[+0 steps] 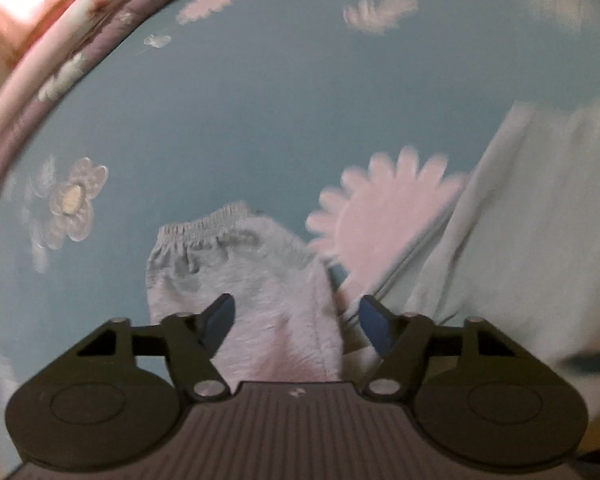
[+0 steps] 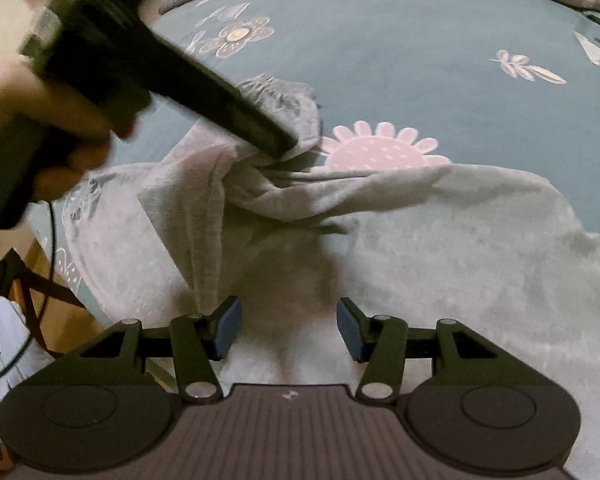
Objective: Fold clothes
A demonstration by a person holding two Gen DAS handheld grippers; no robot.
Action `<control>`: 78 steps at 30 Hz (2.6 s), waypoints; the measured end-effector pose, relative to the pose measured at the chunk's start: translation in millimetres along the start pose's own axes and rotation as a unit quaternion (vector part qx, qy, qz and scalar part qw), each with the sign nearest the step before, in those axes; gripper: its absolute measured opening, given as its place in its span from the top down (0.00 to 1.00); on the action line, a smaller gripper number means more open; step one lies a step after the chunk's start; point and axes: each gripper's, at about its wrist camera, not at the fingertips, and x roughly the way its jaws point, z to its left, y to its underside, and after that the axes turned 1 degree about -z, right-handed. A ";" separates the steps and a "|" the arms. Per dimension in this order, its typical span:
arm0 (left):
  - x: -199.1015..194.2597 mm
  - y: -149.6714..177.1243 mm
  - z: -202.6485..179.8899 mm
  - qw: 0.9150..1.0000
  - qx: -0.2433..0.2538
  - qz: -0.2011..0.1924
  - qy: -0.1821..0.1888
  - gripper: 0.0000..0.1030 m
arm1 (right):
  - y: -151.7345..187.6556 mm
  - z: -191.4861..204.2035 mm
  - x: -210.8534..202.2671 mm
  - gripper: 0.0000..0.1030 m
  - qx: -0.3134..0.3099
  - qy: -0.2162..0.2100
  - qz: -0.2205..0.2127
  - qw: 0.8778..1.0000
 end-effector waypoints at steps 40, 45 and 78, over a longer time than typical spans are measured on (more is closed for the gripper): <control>17.9 240.9 132.8 0.901 -0.415 0.085 0.093 0.88 | -11.9 37.6 28.3 0.40 -0.036 -0.014 0.038 0.999; -12.4 254.5 150.5 0.891 -0.421 -0.014 0.166 0.57 | -30.5 57.2 30.0 0.40 -0.029 -0.055 0.016 0.998; -22.2 366.2 272.9 0.762 -0.471 -0.197 0.399 0.33 | -137.6 221.0 133.2 0.82 0.078 -0.291 0.014 0.953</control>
